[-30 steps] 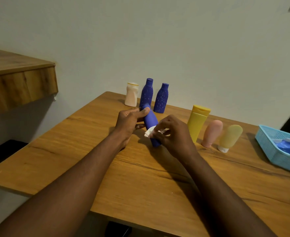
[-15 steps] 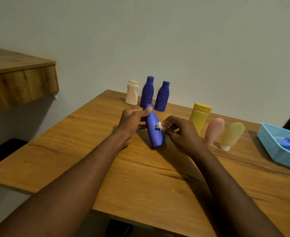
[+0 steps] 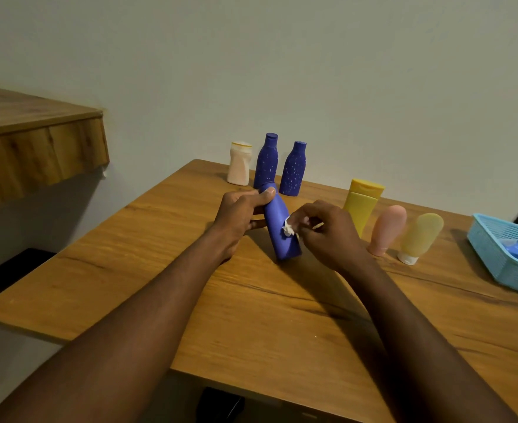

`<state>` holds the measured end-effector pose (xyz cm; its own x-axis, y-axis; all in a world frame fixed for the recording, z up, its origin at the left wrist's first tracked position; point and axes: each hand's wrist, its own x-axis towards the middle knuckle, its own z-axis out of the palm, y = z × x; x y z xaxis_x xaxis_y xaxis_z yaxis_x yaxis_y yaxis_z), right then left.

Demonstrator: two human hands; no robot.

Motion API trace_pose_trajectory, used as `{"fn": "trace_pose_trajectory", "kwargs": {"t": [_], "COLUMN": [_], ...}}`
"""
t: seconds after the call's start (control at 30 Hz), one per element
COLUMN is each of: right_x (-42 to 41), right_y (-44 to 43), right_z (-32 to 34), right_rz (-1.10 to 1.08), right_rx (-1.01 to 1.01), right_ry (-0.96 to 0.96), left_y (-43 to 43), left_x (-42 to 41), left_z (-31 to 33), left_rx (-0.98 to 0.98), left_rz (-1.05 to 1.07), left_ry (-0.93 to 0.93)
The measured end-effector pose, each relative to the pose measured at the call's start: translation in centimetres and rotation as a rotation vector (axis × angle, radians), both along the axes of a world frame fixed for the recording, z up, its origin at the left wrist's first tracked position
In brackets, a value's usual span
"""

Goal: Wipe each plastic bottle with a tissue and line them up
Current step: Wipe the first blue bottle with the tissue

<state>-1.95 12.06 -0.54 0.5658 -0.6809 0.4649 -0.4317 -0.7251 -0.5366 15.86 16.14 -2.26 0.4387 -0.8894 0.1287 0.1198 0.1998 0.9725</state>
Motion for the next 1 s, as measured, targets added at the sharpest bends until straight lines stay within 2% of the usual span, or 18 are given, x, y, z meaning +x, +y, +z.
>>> {"fn": "trace_pose_trajectory", "kwargs": {"t": [0.1,0.23,0.43,0.6,0.7,1.0], "right_x": [0.8,1.8,1.3,0.5,0.6,0.9], "right_y": [-0.1,0.5,1.0,0.2,0.2,0.5], "right_z": [-0.3,-0.3,-0.3,0.2,0.0,0.0], "right_rz": [-0.016,0.052,0.12,0.007,0.002,-0.011], "right_rx": [-0.096,-0.126,-0.034,-0.075,-0.031,-0.035], "right_ry": [-0.085,-0.144,0.094,-0.041,-0.121,-0.174], "left_y": [0.0,0.2,0.5,0.7,0.6,0.8], "left_x": [-0.2,-0.4,-0.5,-0.8,-0.8,-0.7], "left_z": [-0.1,0.0,0.3,0.7,0.7,0.8], "left_rx": [-0.007,-0.035,-0.047,-0.054,-0.048,-0.071], "left_rz": [-0.03,-0.03,0.078,0.082,0.057,0.056], "left_ry": [-0.027,-0.045,-0.013,-0.035,-0.066,-0.039]}}
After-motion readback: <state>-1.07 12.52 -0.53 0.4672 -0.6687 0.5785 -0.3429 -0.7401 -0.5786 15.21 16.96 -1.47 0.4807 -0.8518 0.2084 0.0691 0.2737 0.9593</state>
